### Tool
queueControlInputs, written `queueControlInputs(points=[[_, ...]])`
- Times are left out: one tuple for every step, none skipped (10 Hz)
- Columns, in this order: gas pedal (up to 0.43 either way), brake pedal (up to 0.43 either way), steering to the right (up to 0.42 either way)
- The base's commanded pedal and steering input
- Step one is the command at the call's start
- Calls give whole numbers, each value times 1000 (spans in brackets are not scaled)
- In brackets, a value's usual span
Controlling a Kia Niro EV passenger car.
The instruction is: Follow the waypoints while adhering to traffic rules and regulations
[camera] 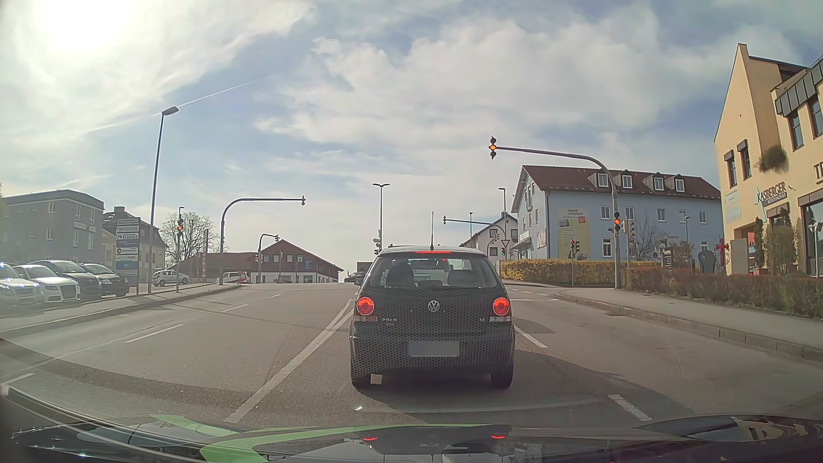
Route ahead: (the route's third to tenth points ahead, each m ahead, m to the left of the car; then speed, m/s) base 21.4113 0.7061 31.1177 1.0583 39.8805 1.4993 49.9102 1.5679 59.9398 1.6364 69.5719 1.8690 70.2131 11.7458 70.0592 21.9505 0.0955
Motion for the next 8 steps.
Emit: queueControlInputs(points=[[0,287,-32],[0,293,-32],[0,299,-32],[0,299,-32],[0,305,-32],[0,305,-32],[0,305,-32],[0,305,-32]])
